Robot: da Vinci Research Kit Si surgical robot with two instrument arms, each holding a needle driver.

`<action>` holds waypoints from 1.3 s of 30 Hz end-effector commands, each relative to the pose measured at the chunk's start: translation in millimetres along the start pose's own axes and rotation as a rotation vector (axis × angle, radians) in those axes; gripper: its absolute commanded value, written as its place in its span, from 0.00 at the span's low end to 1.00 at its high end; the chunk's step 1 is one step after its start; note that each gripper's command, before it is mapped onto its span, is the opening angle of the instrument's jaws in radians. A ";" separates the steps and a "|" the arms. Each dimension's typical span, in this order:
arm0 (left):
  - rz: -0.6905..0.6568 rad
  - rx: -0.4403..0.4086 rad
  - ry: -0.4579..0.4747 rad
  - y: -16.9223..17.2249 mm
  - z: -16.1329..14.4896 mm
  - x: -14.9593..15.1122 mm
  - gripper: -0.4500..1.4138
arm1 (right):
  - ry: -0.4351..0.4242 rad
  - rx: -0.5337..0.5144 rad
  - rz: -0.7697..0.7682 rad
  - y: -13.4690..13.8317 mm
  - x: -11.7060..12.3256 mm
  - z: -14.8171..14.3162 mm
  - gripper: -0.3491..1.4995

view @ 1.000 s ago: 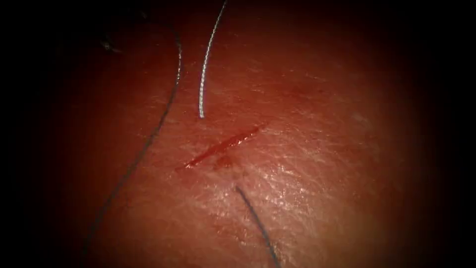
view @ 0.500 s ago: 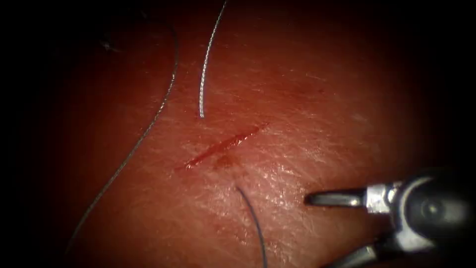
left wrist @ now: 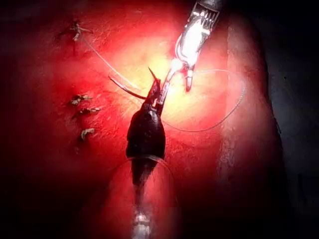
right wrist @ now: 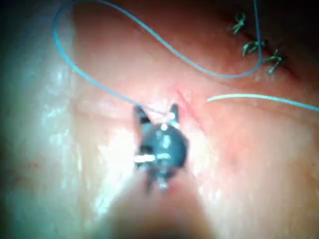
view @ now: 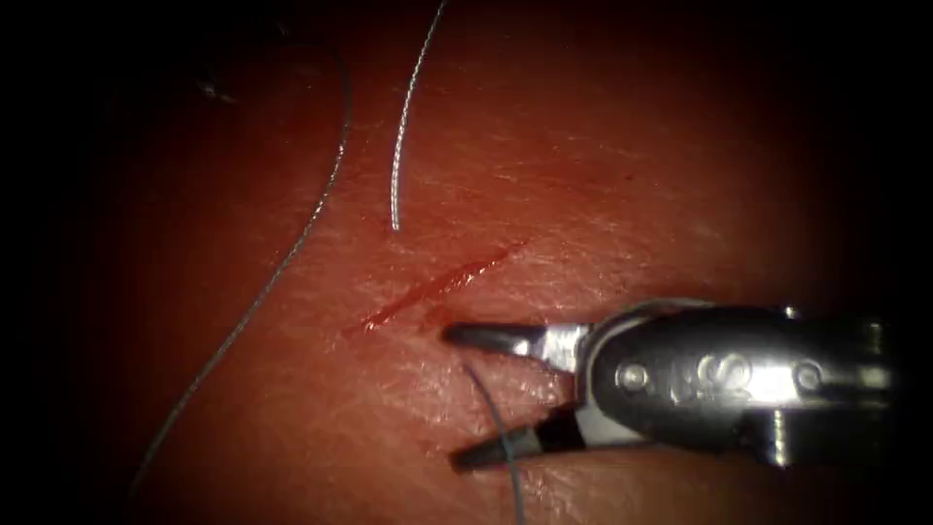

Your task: Wound Closure

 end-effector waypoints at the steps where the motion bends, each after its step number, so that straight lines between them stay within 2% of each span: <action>1: -0.003 -0.002 0.001 0.2 0.6 -0.8 0.00 | 0.009 0.016 0.000 -0.3 -0.3 0.9 0.74; 2: -0.003 -0.002 0.001 0.2 0.6 -0.8 0.00 | 0.014 0.047 -0.001 -0.2 -0.4 0.9 0.50; 3: -0.003 -0.002 0.001 0.2 0.6 -0.8 0.00 | 0.018 0.113 -0.010 -0.3 -0.5 0.6 0.14; 4: -0.003 -0.002 -0.002 0.3 0.6 -0.8 0.00 | -0.013 0.183 -0.020 -0.4 -0.6 0.3 0.00; 5: -0.003 -0.002 -0.002 0.3 0.6 -0.8 0.00 | -0.013 0.183 -0.020 -0.4 -0.6 0.3 0.00; 6: -0.003 -0.002 -0.002 0.3 0.6 -0.8 0.00 | -0.058 0.170 -0.039 -0.6 -0.7 -0.3 0.00; 8: -0.003 -0.002 -0.002 0.3 0.6 -0.8 0.00 | -0.069 0.149 -0.047 -0.7 -0.7 -0.6 0.00; 9: -0.003 0.002 -0.003 0.3 0.6 -0.7 0.00 | -0.105 0.151 -0.065 -1.0 -0.7 -1.0 0.00; 14: -0.003 0.002 -0.003 0.4 0.6 -0.7 0.00 | -0.128 0.166 -0.105 -1.7 -0.3 -1.2 0.00; 21: -0.003 0.002 -0.003 0.4 0.6 -0.7 0.00 | -0.135 0.192 -0.112 -3.3 0.7 -2.1 0.00; 29: -0.003 0.000 -0.002 0.4 0.6 -0.7 0.00 | -0.134 0.216 -0.120 -6.0 1.8 -5.4 0.00; 34: -0.003 -0.002 -0.002 0.4 0.7 -0.7 0.00 | -0.126 0.290 -0.109 -8.9 3.0 -7.9 0.00; 39: -0.003 -0.001 -0.002 0.5 0.7 -0.7 0.00 | -0.094 0.368 -0.089 -11.0 5.3 -8.1 0.00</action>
